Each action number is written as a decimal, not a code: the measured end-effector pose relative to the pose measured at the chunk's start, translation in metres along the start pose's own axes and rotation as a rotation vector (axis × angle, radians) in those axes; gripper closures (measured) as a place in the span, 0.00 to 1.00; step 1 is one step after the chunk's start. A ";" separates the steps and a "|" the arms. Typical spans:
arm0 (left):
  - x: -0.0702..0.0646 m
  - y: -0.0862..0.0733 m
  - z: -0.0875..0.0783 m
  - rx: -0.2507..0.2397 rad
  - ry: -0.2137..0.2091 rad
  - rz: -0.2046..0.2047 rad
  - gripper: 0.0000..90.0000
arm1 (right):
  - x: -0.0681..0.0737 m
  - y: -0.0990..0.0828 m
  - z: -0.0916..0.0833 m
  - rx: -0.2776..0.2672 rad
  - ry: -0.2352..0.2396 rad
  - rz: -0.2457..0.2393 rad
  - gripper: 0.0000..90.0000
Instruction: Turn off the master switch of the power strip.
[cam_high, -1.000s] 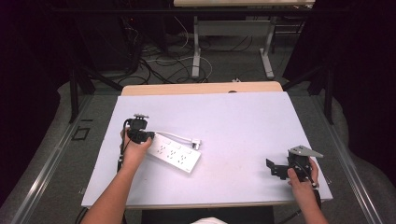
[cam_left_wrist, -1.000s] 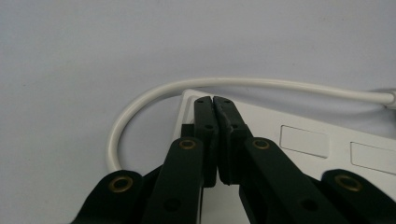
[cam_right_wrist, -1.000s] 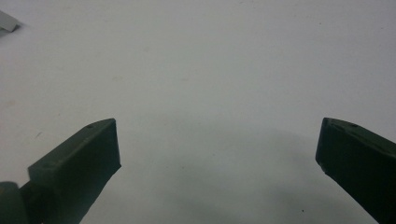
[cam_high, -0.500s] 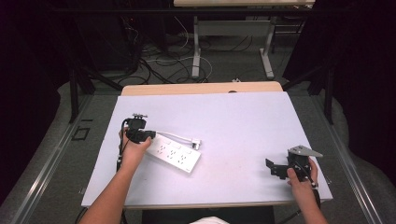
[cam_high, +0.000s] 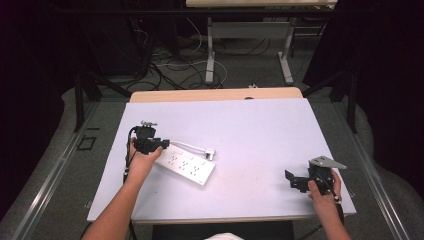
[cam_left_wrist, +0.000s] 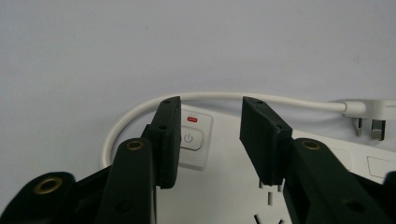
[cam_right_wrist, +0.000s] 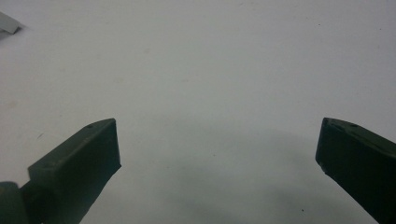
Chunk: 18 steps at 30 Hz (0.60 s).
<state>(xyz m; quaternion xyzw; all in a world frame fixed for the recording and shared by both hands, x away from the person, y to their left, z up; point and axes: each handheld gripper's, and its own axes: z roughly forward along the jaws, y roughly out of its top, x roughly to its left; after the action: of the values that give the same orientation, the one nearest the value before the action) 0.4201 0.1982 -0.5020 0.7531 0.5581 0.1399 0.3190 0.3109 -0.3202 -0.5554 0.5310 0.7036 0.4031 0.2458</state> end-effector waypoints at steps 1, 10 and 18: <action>-0.001 -0.001 0.000 -0.012 -0.002 0.000 0.64 | 0.000 0.000 0.000 -0.001 0.000 0.000 0.00; -0.004 -0.002 -0.003 -0.035 -0.005 0.031 0.58 | 0.001 0.001 -0.001 -0.001 -0.003 -0.005 0.00; -0.008 -0.002 -0.006 -0.049 0.019 0.055 0.46 | 0.002 0.001 -0.001 -0.002 0.000 -0.006 0.00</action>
<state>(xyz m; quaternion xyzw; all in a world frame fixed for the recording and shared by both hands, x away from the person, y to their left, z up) 0.4120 0.1928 -0.4978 0.7588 0.5363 0.1695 0.3283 0.3105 -0.3186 -0.5538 0.5286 0.7050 0.4029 0.2477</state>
